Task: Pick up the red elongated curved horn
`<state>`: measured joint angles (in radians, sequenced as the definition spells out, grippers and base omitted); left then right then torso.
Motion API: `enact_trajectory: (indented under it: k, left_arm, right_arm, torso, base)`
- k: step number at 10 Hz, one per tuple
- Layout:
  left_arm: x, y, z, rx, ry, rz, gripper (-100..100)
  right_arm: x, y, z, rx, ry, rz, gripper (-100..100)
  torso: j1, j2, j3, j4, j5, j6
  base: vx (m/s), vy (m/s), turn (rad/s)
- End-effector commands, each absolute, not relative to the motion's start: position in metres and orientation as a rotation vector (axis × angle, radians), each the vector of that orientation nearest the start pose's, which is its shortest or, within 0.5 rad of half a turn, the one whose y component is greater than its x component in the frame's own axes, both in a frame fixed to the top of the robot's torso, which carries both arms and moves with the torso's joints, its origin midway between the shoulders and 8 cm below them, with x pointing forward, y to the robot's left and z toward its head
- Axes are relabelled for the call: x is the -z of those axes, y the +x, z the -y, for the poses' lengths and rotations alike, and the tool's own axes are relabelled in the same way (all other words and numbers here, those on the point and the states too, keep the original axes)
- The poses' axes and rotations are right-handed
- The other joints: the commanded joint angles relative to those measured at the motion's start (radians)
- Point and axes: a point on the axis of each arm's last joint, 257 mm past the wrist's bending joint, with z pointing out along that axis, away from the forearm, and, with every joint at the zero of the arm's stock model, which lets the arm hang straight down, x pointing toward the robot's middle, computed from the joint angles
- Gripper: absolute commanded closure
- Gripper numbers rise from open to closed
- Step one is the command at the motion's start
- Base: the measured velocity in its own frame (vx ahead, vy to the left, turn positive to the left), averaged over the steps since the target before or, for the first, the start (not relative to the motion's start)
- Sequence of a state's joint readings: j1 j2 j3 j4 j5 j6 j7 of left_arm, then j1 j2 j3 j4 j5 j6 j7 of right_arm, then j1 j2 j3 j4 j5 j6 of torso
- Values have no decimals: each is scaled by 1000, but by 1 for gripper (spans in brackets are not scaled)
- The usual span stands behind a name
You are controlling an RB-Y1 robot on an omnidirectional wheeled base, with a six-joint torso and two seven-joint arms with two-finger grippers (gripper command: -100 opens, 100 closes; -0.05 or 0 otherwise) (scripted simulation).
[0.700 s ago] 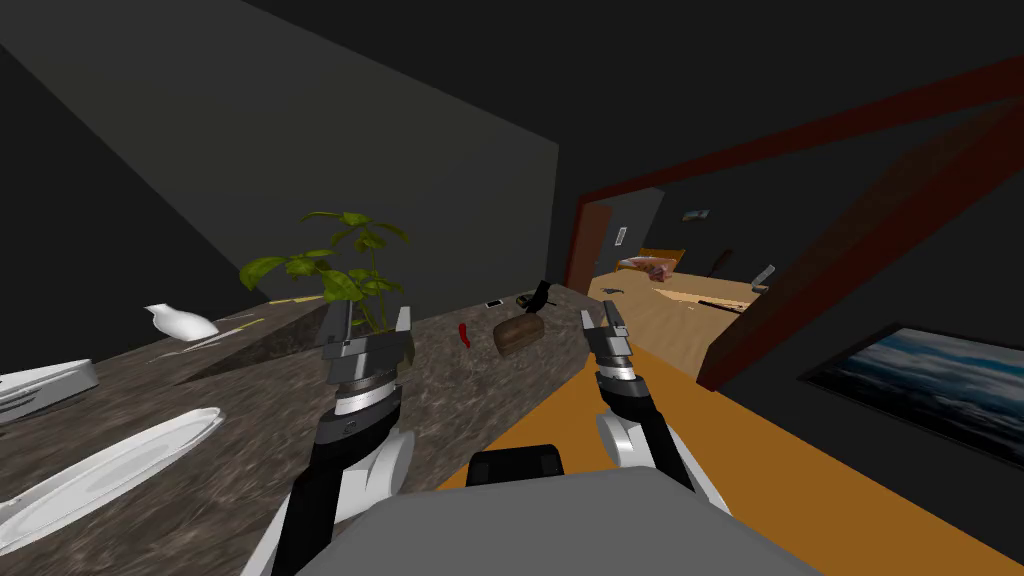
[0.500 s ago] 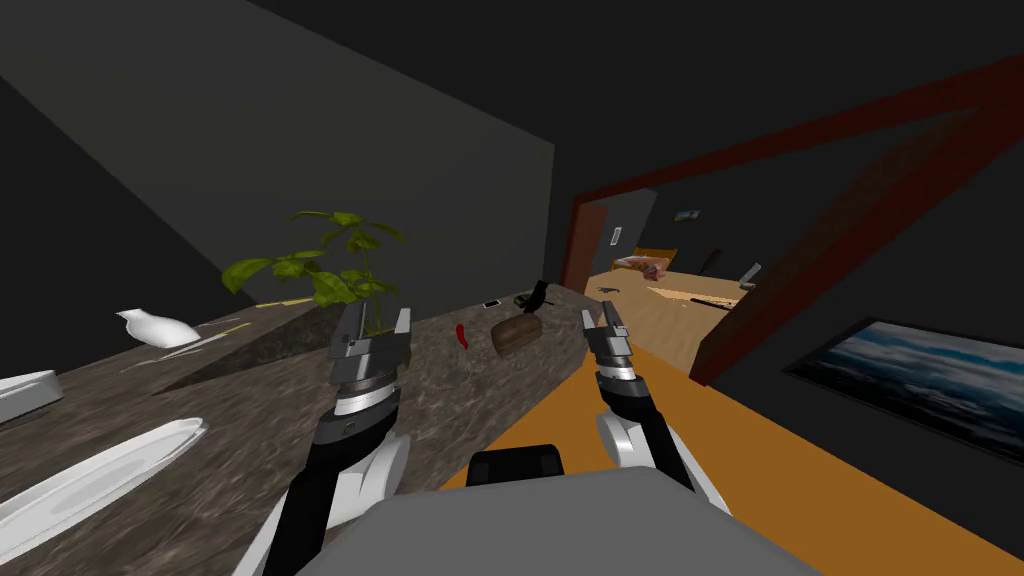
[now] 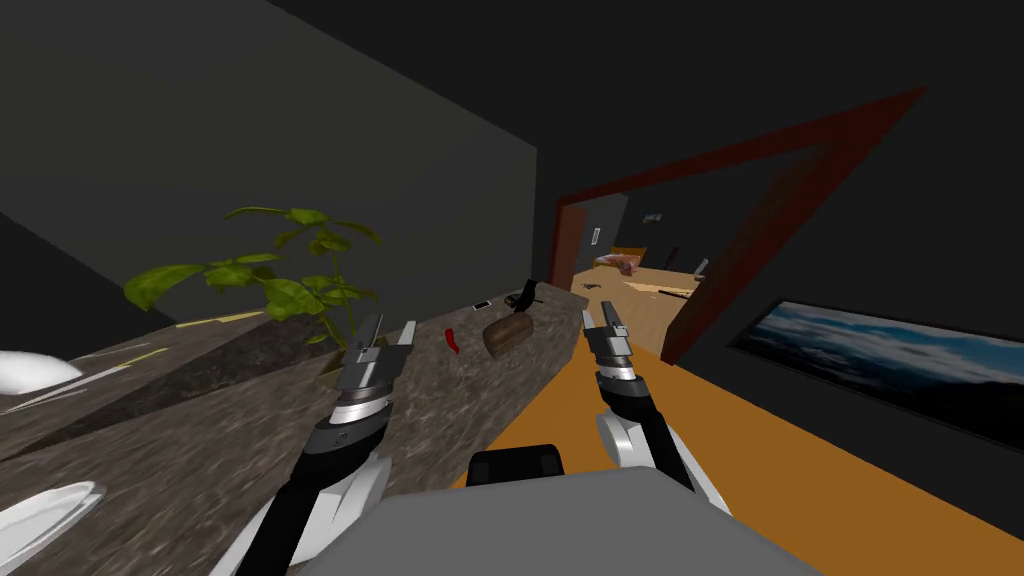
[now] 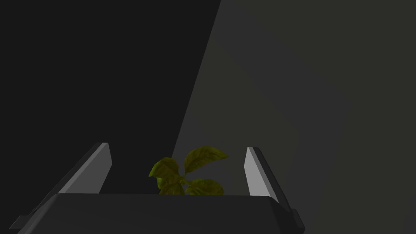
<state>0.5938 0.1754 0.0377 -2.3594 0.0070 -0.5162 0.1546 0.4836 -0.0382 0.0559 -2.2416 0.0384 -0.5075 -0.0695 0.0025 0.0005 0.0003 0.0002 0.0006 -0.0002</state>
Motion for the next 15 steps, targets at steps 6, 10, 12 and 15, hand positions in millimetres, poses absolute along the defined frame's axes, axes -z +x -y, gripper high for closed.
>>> enact_trajectory:
  k: [6, 10, 12, 15]
  left_arm:
    - [38, 326, -304, 1327, -743, -968, -100]
    - [86, 320, -330, 1259, -863, -1115, -100]
    - [102, 316, -338, 1233, -900, -1173, -100]
    - [133, 307, -357, 1176, -987, -1273, -100]
  right_arm:
    - [-13, 355, 251, -1402, 654, -664, 0]
    - [-13, 355, 251, -1402, 654, -664, 0]
    - [-13, 355, 251, -1402, 654, -664, 0]
    - [-13, 355, 251, -1402, 654, -664, 0]
  torso:
    - [0, 0, 0, 0, 0, 0]
    - [1, 0, 0, 0, 0, 1]
    - [1, 0, 0, 0, 0, 0]
    - [1, 0, 0, 0, 0, -1]
  base:
    - [-17, 36, -292]
    - [-27, 37, -311]
    - [-24, 30, -232]
    - [-30, 37, -267]
